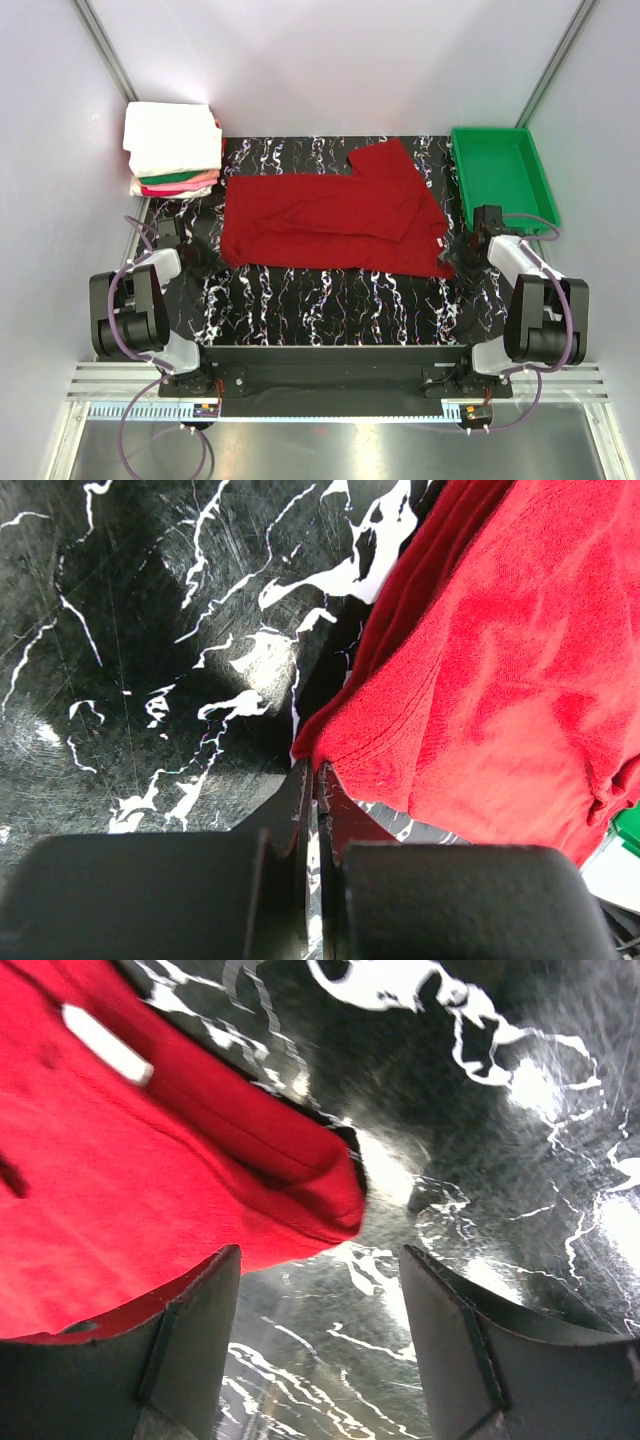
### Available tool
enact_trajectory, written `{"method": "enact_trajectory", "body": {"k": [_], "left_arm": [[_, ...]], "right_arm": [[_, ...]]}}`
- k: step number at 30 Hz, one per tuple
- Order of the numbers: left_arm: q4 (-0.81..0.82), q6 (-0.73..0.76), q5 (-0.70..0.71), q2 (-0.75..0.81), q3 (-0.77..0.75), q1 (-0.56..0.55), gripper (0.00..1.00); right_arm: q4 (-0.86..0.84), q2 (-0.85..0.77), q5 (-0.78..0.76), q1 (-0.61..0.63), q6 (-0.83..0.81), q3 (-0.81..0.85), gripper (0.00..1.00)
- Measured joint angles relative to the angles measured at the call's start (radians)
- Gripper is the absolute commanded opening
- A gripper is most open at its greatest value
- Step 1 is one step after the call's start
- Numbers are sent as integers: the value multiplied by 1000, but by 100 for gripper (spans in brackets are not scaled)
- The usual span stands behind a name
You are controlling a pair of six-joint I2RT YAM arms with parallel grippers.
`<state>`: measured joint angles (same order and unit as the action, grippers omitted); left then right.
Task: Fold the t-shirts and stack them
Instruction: Fold the tshirt
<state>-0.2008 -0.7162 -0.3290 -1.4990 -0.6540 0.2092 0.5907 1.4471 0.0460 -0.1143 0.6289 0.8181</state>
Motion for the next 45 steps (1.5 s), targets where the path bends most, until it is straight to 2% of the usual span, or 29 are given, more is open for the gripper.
{"method": "enact_trajectory", "body": {"k": [2,5,6,10,15,22,30,31,32,33,35,36,37,43,45], "left_arm": [[0,1,0,0,0,0,0],[0,1,0,0,0,0,0],[0,1,1,0,-1,0,0],[-5,8,1,0,-6,0,0],[-96,58,35,7,-79,0,0],[-217,127,109,130,-187,0,0],[-294,151,116,213,-159,-2,1],[-308,151,116,227,-147,-2,7],[-322,152,116,240,-138,-2,28],[-338,159,113,256,-127,-2,43],[-369,152,106,297,-104,-2,56],[-385,154,104,318,-97,-1,62],[-406,161,103,344,-93,0,63],[-517,225,98,434,-140,-1,65],[-544,263,91,447,-173,-1,66]], "right_arm": [[-7,8,2,0,5,-19,68],[-38,43,17,0,9,-35,54],[-46,55,31,0,12,-33,37],[-106,96,69,-1,14,-25,0],[-97,110,47,-3,7,-1,0],[-23,69,-29,-33,-17,68,0],[7,10,-34,-35,-31,69,0],[10,8,-34,-35,-33,62,4],[13,6,-35,-35,-34,56,12],[21,4,-36,-35,-37,45,34],[32,1,-39,-35,-38,35,66],[40,-2,-42,-36,-39,29,76],[51,-8,-45,-37,-39,27,85],[106,-105,-31,-39,-47,54,84],[100,-146,21,-39,-47,76,78]]}}
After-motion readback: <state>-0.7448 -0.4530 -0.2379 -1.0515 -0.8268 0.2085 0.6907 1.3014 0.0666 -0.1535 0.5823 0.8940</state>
